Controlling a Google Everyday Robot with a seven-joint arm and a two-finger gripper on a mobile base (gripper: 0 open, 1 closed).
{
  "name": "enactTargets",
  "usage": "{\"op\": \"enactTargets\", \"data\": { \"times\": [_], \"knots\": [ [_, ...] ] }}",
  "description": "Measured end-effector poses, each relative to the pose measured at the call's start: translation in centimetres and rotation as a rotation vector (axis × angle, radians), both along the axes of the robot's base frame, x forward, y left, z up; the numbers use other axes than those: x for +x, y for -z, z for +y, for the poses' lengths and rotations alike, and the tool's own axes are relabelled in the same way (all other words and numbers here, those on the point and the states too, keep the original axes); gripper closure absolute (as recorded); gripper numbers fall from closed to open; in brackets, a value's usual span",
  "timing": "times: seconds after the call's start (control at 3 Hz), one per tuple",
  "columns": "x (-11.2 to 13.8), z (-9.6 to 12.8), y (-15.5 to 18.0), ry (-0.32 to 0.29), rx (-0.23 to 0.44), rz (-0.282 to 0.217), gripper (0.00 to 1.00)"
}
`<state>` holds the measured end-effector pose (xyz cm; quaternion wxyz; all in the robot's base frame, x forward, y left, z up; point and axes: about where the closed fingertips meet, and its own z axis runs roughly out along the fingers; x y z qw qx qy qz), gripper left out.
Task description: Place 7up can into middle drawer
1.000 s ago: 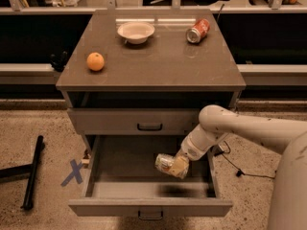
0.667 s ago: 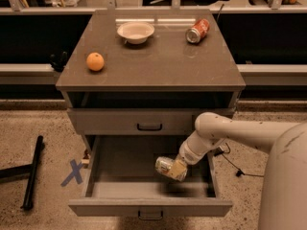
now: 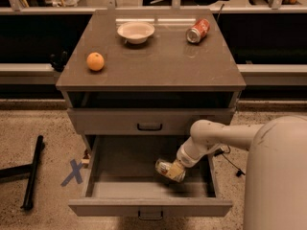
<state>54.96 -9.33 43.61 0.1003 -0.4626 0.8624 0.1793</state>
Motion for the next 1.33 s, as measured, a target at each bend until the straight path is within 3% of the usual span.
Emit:
{"op": "enactTargets", "data": {
  "times": [0.67, 1.0, 1.33],
  "knots": [
    [0.5, 0.1, 2.5, 0.041, -0.018, -0.007, 0.12],
    [0.3, -1.0, 2.7, 0.094, -0.017, -0.019, 0.00],
    [-1.3, -4.2, -0.3, 0.172, 0.004, -0.065, 0.00]
  ]
}}
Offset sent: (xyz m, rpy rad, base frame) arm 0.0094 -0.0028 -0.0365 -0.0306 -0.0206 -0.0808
